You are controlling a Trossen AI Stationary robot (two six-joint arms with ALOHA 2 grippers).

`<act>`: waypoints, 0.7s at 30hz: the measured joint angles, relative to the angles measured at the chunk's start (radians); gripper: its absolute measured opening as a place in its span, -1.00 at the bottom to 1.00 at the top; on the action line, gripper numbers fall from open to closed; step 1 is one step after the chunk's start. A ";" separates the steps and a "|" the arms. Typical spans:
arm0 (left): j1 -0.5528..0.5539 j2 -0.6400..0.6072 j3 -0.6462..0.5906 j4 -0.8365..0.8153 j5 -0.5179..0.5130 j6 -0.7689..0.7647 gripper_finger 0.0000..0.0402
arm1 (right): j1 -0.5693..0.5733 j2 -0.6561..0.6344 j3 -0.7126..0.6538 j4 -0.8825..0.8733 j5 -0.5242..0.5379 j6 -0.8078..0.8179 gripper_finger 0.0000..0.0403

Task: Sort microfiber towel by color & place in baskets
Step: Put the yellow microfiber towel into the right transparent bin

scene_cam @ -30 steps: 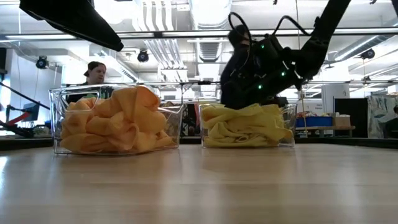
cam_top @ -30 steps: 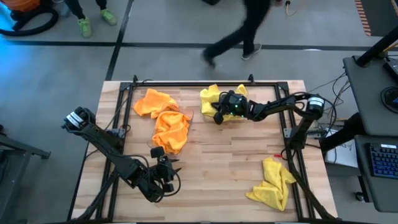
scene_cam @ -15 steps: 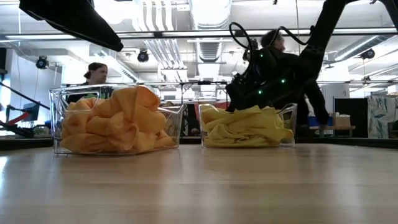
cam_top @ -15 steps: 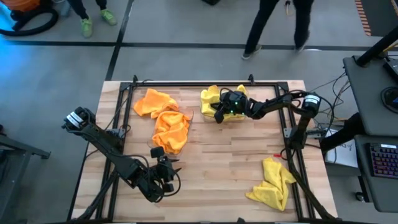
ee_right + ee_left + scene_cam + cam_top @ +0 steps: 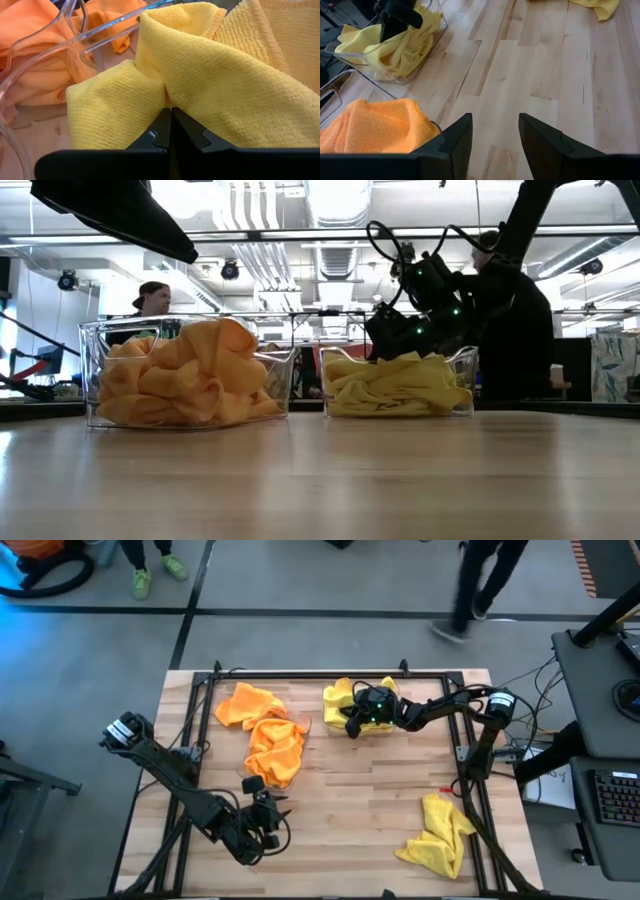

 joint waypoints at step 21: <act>0.000 0.000 0.000 0.000 0.000 -0.004 -0.27 | -0.011 0.000 0.000 -0.060 0.008 -0.015 -0.96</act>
